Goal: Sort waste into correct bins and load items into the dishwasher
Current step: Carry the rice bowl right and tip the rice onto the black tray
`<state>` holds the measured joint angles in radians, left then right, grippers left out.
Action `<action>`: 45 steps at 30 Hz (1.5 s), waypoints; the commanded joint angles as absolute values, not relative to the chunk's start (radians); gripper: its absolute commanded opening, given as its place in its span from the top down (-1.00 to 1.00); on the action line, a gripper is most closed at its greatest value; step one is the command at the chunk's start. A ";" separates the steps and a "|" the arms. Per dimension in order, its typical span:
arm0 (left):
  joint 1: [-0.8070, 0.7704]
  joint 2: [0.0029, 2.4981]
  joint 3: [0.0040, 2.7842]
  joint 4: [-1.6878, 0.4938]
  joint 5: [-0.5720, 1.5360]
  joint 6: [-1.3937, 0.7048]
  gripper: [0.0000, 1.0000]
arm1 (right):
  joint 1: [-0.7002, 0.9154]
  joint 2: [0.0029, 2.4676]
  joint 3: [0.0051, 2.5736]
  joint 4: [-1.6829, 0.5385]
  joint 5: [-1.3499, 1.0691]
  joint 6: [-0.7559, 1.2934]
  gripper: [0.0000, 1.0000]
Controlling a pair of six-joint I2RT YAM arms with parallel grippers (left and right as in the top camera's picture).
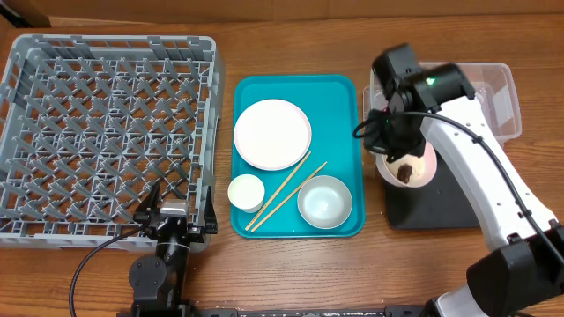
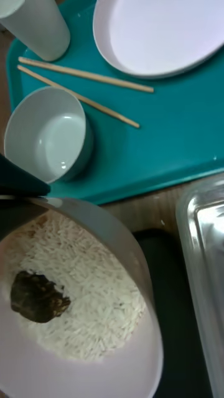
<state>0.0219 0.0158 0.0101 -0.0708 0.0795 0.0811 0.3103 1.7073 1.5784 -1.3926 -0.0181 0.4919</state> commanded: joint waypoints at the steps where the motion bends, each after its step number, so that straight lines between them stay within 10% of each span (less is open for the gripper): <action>1: 0.028 0.006 0.005 -0.070 0.090 0.075 -1.00 | 0.237 1.611 1.464 -1.299 -0.130 0.391 0.92; 31: 0.028 0.006 0.005 -0.071 0.090 0.075 -1.00 | -0.513 1.489 0.982 -1.158 -1.169 -0.332 0.92; 45: 0.028 0.006 0.005 -0.070 0.090 0.075 -0.99 | -0.585 1.489 0.839 -1.026 -1.444 -0.480 0.92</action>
<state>0.0219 0.0158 0.0101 -0.0708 0.0795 0.0811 -0.5762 1.5135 0.8967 -1.0767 -1.3220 -0.4210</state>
